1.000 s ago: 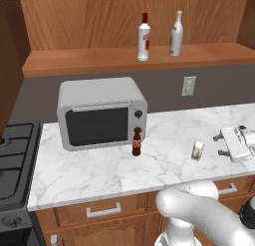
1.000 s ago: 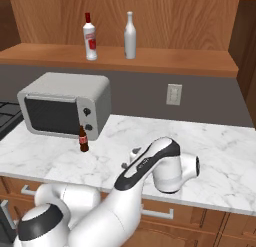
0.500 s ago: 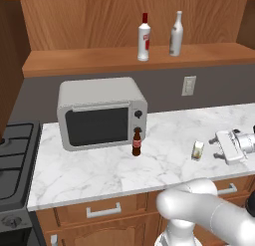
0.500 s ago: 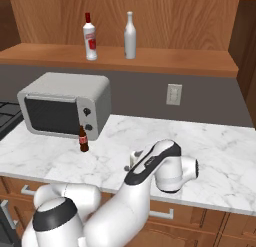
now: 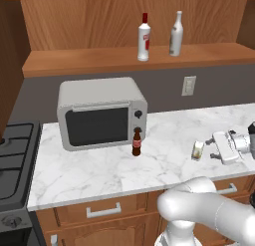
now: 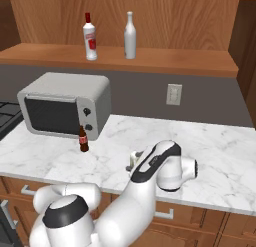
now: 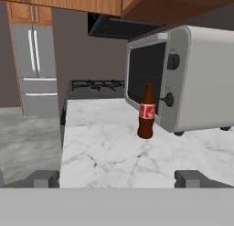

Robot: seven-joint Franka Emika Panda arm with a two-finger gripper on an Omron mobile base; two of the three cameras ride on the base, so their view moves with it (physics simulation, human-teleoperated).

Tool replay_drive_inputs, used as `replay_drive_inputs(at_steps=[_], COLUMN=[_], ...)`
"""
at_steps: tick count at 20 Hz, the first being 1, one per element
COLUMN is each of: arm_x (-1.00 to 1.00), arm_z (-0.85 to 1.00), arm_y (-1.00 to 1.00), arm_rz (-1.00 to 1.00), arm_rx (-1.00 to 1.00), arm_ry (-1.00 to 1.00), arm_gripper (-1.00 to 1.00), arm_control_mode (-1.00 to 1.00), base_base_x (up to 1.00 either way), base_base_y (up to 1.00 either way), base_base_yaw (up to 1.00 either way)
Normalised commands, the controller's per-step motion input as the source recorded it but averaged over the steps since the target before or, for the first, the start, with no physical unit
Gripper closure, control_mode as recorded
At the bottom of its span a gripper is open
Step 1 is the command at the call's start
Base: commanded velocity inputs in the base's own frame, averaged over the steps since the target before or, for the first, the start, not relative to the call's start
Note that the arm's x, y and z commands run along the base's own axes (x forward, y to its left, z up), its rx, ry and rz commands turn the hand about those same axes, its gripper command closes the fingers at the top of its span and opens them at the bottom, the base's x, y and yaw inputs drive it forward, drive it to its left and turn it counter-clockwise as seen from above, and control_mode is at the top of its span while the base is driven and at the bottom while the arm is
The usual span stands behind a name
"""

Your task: Sort all alcoholic drinks to one cabinet, and non-alcoholic drinks to the other.

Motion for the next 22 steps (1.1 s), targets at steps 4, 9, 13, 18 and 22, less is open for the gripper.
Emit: replay_drive_inputs(at_steps=[4,9,13,18,22], arm_x=[0.2,0.15,0.05,0.03,0.0], arm_z=[0.0,-0.03,-0.15,-0.17,0.0], arm_y=[0.0,0.0,0.0,0.0,0.0], arm_rz=[0.0,0.0,-0.01,-0.03,-0.09], arm_rx=[0.0,0.0,0.0,0.0,0.0], arm_ry=[0.0,0.01,0.05,0.08,0.04], arm_gripper=[-1.0,-1.0,-1.0,-1.0,-1.0], arm_control_mode=[-1.0,-1.0,-1.0,-1.0,-1.0], base_base_x=[0.0,0.0,0.0,0.0,0.0], base_base_y=[0.0,0.0,0.0,0.0,0.0], base_base_yaw=[0.0,0.0,0.0,0.0,0.0])
